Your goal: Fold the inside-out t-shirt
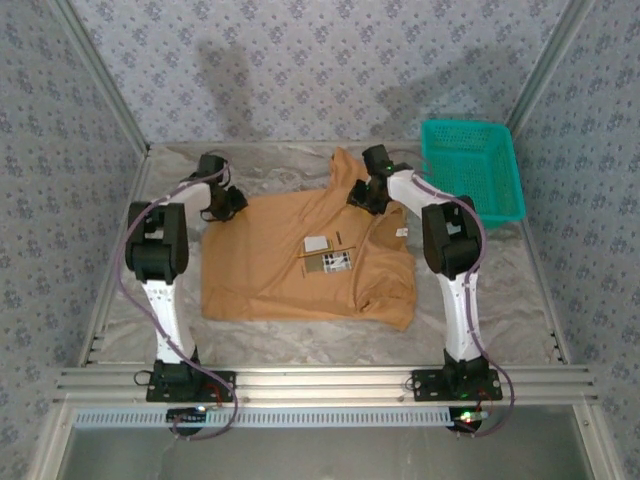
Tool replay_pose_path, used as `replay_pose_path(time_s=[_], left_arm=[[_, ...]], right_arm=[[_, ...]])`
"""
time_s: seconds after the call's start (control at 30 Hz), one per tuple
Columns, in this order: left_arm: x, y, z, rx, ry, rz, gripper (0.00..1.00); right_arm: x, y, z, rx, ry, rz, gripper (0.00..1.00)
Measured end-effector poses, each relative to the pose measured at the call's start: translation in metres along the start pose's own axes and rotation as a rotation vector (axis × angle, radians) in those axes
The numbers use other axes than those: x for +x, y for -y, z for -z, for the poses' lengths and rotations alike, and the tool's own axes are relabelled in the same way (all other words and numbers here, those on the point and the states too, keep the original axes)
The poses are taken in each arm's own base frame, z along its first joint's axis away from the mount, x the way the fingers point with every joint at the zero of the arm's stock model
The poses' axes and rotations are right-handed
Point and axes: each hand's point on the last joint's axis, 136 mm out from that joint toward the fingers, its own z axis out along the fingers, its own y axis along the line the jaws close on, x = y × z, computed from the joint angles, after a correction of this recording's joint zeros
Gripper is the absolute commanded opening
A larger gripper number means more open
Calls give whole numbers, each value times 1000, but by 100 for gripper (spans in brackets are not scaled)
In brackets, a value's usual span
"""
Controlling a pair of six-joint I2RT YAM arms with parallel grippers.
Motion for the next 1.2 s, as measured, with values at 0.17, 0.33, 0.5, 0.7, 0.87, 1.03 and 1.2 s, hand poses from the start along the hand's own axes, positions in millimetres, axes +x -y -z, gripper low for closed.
replay_pose_path(time_s=[0.17,0.33,0.5,0.7,0.87,1.03,1.2], left_arm=[[-44,27,-26,19,35,-8,16],[-90,54,-47,36,89,-42,14],[-121,64,-51,43,137,-68,15],[-126,42,-8,-62,134,-106,18],[-81,42,73,-106,120,-188,24],[-16,30,157,-63,146,-240,34],[38,-45,147,-163,31,-179,39]], right_arm=[[-39,4,-16,-11,28,-58,41],[-83,-2,-26,-42,91,-97,40],[-114,-6,-26,-80,142,-102,38],[-115,-13,0,-93,138,-52,34],[-59,-27,55,-60,61,75,36],[45,-44,128,-63,-12,272,46],[129,-34,151,-17,-90,453,49]])
